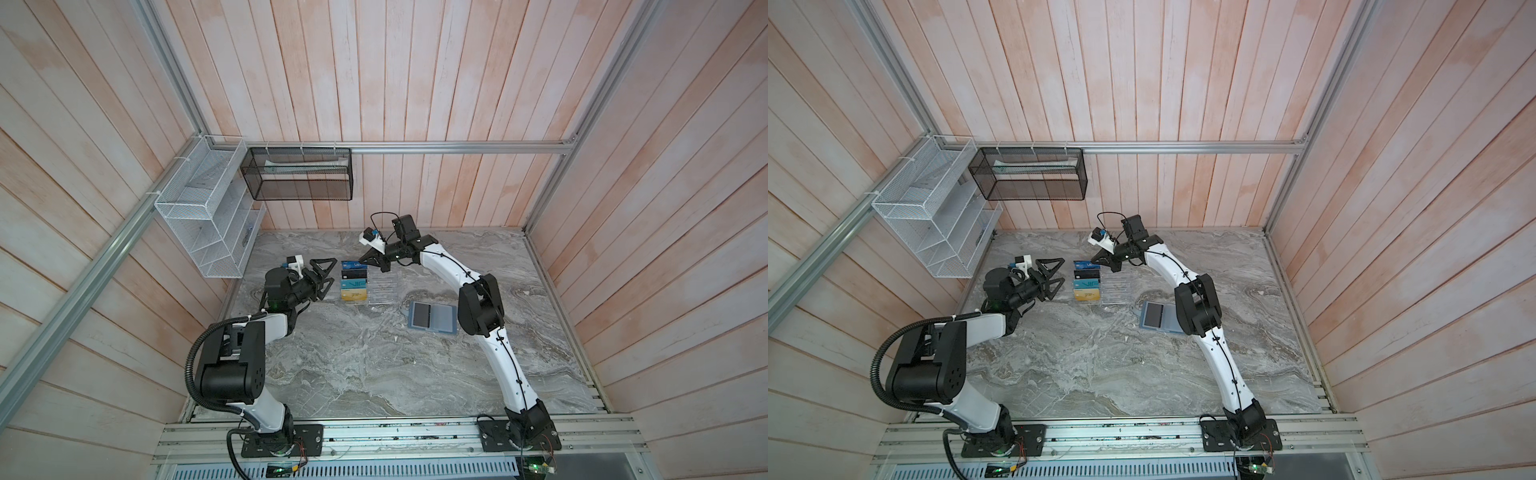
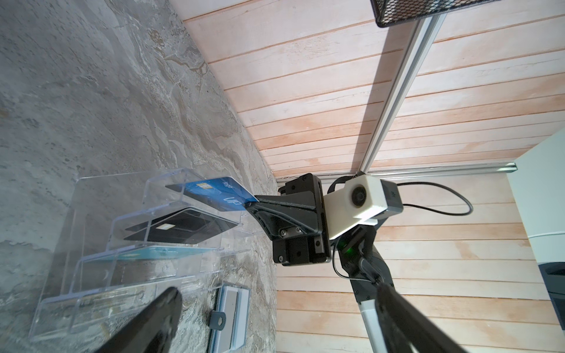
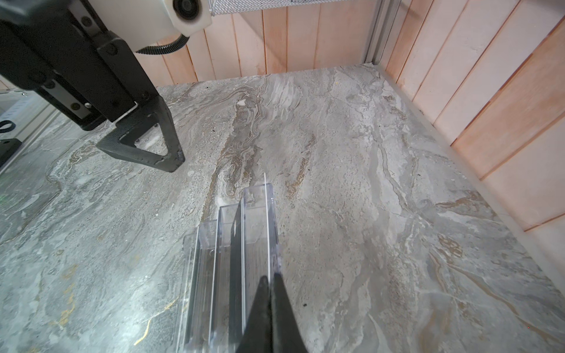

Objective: Take the credit cards out of the card holder

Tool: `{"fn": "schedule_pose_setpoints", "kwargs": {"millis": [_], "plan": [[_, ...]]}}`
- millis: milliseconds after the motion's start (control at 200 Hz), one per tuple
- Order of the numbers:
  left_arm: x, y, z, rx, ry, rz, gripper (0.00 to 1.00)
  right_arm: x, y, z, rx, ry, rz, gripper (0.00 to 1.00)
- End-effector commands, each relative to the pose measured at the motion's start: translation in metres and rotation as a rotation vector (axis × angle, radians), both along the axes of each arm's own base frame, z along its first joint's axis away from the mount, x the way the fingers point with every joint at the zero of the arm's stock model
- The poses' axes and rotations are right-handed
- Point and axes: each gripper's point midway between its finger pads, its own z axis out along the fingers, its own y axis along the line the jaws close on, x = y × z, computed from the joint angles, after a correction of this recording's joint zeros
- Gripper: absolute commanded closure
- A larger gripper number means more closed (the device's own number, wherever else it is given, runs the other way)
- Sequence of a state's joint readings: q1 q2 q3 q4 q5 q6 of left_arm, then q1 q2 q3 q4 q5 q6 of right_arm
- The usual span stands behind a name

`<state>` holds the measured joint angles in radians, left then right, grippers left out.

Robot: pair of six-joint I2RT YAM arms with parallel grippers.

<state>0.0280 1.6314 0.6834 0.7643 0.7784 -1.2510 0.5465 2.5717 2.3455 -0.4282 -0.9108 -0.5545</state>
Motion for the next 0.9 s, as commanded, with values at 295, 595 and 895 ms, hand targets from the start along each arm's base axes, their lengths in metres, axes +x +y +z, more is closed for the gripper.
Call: {"fn": "schedule_pose_setpoints", "kwargs": {"millis": [295,595,895], "plan": [[0.001,0.001,0.003,-0.003,-0.024,-0.008,0.0,0.003,0.003,-0.004,0.002,0.0,-0.005,0.91],[0.001,0.0,0.002,-0.007,-0.021,-0.011,0.0,0.004,0.006,-0.006,0.003,0.0,-0.01,0.89],[0.0,-0.001,0.001,-0.01,-0.019,-0.013,0.0,0.001,0.013,-0.01,0.009,0.008,-0.003,0.88]]}}
